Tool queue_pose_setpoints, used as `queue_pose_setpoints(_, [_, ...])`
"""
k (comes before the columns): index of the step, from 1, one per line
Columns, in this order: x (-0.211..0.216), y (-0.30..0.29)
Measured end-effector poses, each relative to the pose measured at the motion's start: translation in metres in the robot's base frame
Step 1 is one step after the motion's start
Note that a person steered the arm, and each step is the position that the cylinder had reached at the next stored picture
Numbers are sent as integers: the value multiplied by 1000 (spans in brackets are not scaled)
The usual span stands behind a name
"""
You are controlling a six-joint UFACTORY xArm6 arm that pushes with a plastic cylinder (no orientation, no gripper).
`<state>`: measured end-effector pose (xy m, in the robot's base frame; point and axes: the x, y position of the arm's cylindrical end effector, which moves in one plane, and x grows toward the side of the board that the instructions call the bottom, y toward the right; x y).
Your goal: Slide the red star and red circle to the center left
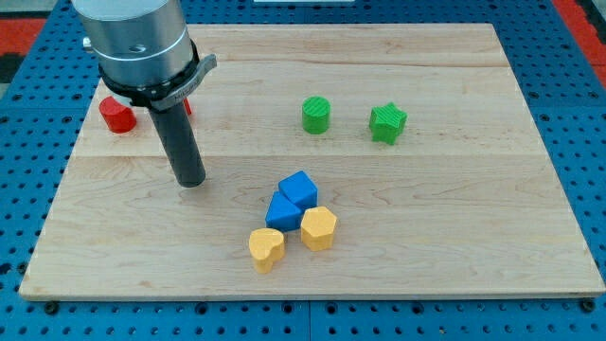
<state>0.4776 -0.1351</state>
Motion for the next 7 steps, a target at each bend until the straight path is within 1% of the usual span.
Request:
queue_pose_setpoints(2, [-20,-1])
queue_pose_setpoints(3, [-22,4])
queue_pose_setpoints(4, [-61,26])
queue_pose_setpoints(5, [-78,29])
queue_pose_setpoints(6, [-85,61])
queue_pose_setpoints(7, [-98,57])
